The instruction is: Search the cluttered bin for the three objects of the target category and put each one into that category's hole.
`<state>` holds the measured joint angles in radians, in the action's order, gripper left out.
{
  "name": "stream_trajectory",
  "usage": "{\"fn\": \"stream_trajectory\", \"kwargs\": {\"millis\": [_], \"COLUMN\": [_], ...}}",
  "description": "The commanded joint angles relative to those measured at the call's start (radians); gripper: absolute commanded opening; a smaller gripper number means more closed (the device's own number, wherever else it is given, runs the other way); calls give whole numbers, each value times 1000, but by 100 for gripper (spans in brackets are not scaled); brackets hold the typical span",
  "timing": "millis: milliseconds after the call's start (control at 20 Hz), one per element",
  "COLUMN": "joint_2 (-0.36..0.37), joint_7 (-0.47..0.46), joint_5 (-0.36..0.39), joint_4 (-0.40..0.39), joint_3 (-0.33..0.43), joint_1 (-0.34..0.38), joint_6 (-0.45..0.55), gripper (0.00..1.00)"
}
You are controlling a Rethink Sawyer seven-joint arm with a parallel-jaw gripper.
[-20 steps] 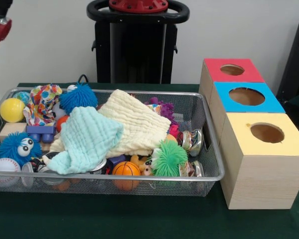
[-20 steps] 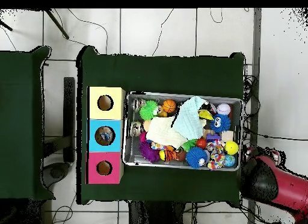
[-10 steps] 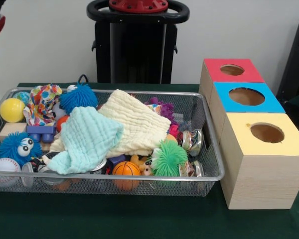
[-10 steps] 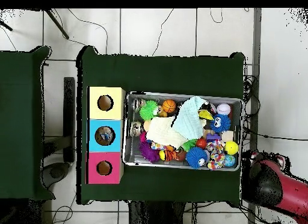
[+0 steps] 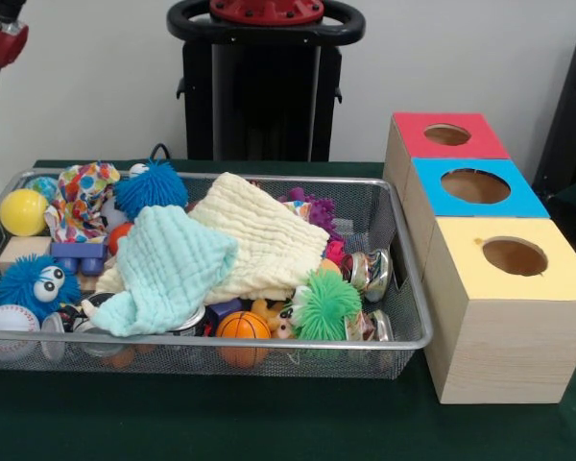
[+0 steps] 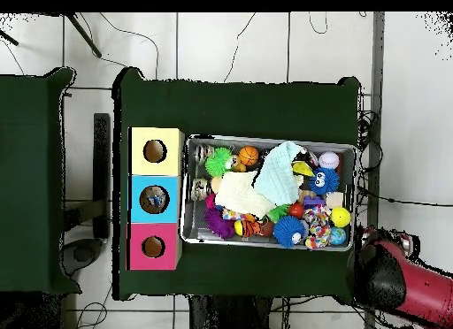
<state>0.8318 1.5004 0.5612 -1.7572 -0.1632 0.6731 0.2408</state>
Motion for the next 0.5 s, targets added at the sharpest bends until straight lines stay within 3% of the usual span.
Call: {"fn": "stream_trajectory", "kwargs": {"millis": [50,150,250,500], "joint_2": [109,136,116,-7], "joint_7": [51,33,20,84], "joint_5": [-32,-78,-87,-69], "joint_4": [-179,-188,-167,-65], "joint_3": [147,203,210,208], "joint_1": [59,53,10,-97], "joint_6": [2,63,126,58], "gripper": [100,100,100,100]}}
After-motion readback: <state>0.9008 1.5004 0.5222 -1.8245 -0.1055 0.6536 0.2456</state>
